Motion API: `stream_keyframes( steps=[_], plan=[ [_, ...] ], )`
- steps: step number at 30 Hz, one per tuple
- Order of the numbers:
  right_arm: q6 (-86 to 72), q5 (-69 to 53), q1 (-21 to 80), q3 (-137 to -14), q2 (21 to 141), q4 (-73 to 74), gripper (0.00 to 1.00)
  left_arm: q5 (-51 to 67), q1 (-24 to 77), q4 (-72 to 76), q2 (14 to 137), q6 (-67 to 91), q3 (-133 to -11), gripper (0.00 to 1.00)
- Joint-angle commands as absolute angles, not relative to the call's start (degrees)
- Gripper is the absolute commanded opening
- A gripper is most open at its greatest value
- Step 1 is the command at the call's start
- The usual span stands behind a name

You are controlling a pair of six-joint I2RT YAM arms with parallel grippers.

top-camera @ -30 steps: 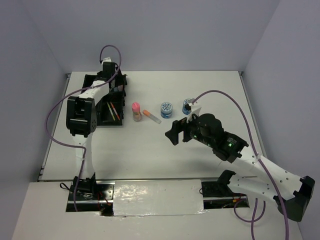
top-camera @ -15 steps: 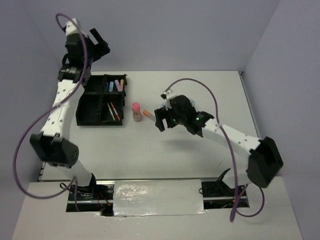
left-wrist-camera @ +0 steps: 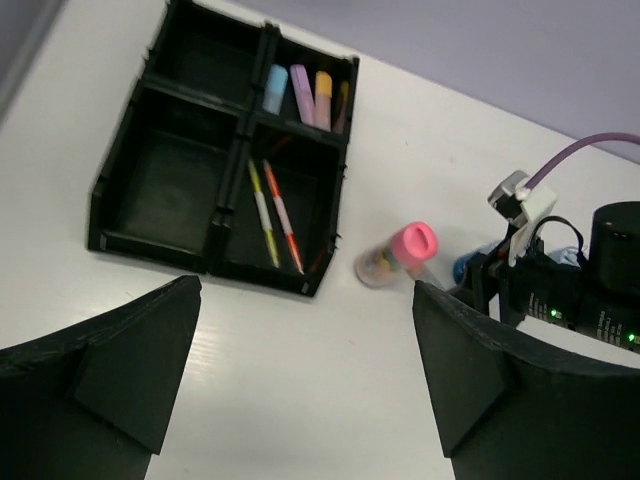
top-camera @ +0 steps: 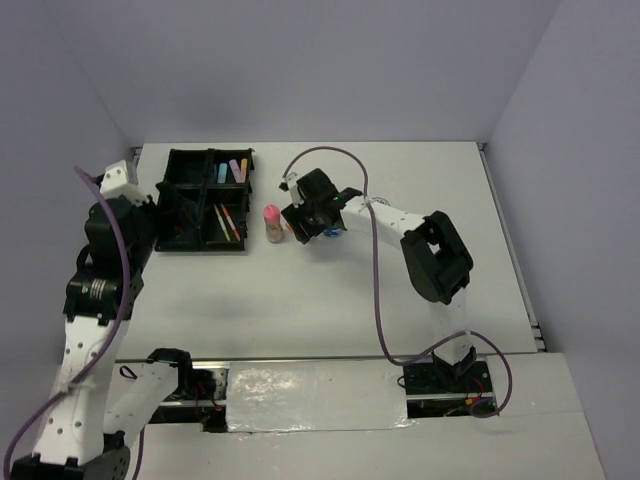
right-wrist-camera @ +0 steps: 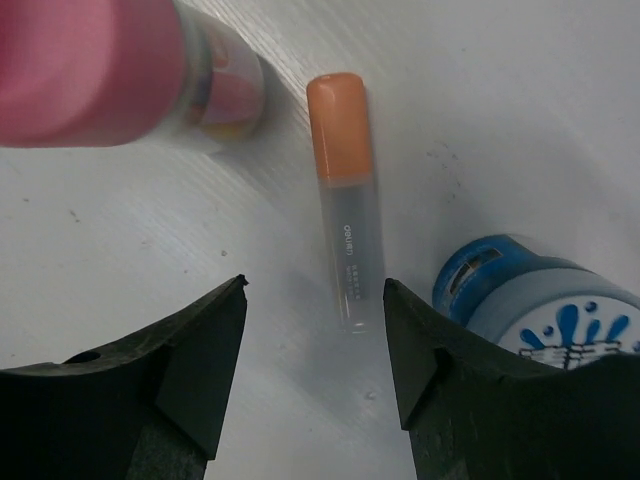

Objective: Sort the stationery into containers
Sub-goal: Pick up the pen from the center of the board.

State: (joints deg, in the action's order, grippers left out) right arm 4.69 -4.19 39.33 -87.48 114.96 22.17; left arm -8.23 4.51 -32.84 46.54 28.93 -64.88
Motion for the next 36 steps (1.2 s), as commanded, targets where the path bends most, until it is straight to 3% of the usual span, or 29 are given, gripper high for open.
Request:
stream_keyframes(
  steps=[1,10,12,19,21,23,27,36],
  plan=[
    [6.8,-5.7,39.0,-92.2,117.4,23.9,0.64,-13.3,5.0,-32.1,38.3,22.8,-59.8,0.99],
    [6.3,-3.2,38.9,-96.5,125.8,27.2,0.64,-9.2,5.5,-28.6,35.3,23.5,-52.5,0.99],
    [5.9,-2.6,39.0,-97.6,126.6,28.5,0.59,-9.1,5.3,-29.4,35.9,23.2,-52.3,0.99],
    [3.2,-2.5,39.1,-92.0,123.9,26.2,0.33,-7.5,5.3,-28.5,34.9,22.9,-51.4,0.99],
    [1.8,-3.1,38.9,-90.3,122.4,25.8,0.11,-7.0,5.3,-28.4,34.9,23.0,-51.4,0.99],
    [0.2,-3.8,39.2,-86.1,120.6,23.7,0.00,-5.9,5.3,-28.1,35.2,23.3,-51.2,0.99],
    [-5.3,-5.7,39.6,-77.0,108.6,18.9,0.00,-3.4,5.3,-27.5,35.9,24.2,-51.1,0.99],
    [-13.9,-7.0,40.2,-60.5,76.6,15.9,0.00,19.8,5.4,-11.9,37.5,36.4,-46.3,0.99]
  ],
)
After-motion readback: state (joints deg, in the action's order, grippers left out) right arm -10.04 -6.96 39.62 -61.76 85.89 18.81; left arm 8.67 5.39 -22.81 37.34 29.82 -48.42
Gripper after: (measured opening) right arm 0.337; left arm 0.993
